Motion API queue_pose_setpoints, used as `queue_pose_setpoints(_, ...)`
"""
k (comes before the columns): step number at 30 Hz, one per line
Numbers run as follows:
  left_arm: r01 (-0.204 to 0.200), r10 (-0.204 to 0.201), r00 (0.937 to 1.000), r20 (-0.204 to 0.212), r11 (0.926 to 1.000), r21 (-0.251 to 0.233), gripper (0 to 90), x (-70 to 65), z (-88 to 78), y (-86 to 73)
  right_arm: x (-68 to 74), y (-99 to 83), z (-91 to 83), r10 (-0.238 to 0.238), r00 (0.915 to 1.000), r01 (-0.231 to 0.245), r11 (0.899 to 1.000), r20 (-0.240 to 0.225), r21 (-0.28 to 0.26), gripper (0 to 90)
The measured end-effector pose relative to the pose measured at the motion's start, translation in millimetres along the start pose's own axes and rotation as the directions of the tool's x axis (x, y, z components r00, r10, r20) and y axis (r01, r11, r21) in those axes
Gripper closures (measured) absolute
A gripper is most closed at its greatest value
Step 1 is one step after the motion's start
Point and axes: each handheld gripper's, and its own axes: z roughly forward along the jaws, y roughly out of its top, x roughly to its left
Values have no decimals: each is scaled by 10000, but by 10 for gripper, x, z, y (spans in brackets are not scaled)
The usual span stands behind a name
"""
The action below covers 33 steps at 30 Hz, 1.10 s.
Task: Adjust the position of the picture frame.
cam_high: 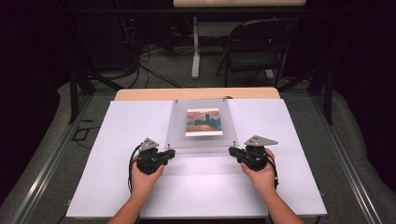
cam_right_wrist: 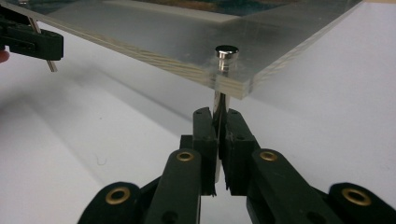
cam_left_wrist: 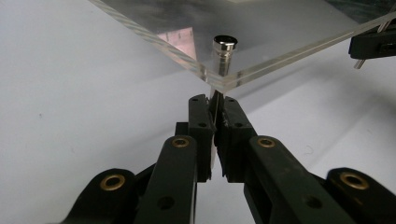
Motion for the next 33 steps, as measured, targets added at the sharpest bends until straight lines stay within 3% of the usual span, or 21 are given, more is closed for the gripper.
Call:
queue_pose_setpoints(6, 112, -110, 9999, -130, 9999, 115, 848, 49, 38, -21, 2, -14, 53, -96, 10000, 96, 9998, 15, 167, 856)
queue_pose_setpoints(33, -236, 260, 9994, -240, 9952, 948, 845, 40, 169, -142, -40, -144, 150, -326, 9994, 315, 9930, 84, 1138, 854)
